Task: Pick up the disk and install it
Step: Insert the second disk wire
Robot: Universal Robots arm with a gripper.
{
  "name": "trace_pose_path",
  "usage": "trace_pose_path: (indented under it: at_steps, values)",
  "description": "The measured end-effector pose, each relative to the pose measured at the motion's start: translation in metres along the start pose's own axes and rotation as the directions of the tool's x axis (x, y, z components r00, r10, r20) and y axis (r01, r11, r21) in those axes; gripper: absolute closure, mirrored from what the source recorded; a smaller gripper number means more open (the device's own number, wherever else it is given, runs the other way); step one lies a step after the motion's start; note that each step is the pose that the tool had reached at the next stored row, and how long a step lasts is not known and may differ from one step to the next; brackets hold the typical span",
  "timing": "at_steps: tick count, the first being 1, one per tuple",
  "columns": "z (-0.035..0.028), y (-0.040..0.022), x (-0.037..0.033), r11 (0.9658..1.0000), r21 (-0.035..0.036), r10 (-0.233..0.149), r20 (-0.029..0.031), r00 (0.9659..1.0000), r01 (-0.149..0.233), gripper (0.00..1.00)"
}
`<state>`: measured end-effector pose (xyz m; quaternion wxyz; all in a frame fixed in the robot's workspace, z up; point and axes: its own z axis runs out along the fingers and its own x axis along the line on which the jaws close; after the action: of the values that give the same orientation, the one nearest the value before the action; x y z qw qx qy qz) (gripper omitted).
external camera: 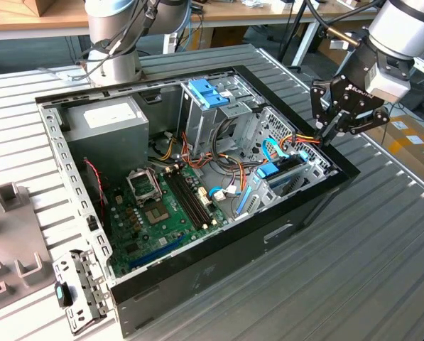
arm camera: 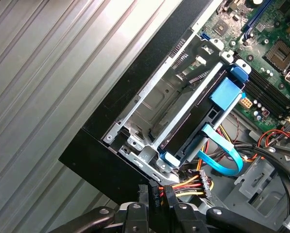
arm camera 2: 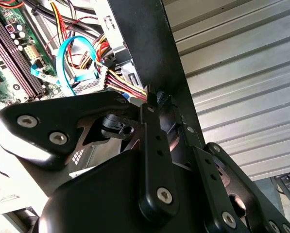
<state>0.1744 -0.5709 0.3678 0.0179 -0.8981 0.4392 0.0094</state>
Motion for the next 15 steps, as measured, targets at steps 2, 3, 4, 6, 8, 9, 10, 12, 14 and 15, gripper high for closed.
trace_pose_path:
  at_steps: [2, 3, 4, 6, 8, 9, 10, 12, 14, 15]
  values:
    - [0.0001, 0.0000, 0.0000, 1.0000, 0.0001, 0.000, 0.0001, 1.0000, 0.000, 0.75]
    - [0.0000, 0.0000, 0.0000, 1.0000, 0.0000, 0.000, 0.0000, 1.0000, 0.000, 0.75]
    - [0.0000, 0.0000, 0.0000, 1.0000, 0.0000, 0.000, 0.0000, 1.0000, 0.000, 0.82]
    - [0.0000, 0.0000, 0.0000, 1.0000, 0.0000, 0.000, -0.0001, 1.0000, 0.000, 0.84]
    - [0.0000, 0.0000, 0.0000, 1.0000, 0.0000, 0.000, 0.0000, 1.0000, 0.000, 0.84]
    - [0.0000, 0.0000, 0.0000, 1.0000, 0.0000, 0.000, 0.0000, 1.0000, 0.000, 0.84]
    - [0.0000, 0.0000, 0.0000, 1.0000, 0.0000, 0.000, 0.0000, 1.0000, 0.000, 0.84]
    - [0.0000, 0.0000, 0.0000, 1.0000, 0.0000, 0.000, 0.0000, 1.0000, 0.000, 0.84]
    - [-0.0001, 0.0000, 0.0000, 1.0000, 0.0000, 0.000, 0.0001, 1.0000, 0.000, 0.84]
    - [-0.0010, 0.0000, -0.0001, 1.0000, 0.0000, 0.000, 0.0001, 1.0000, 0.000, 0.84]
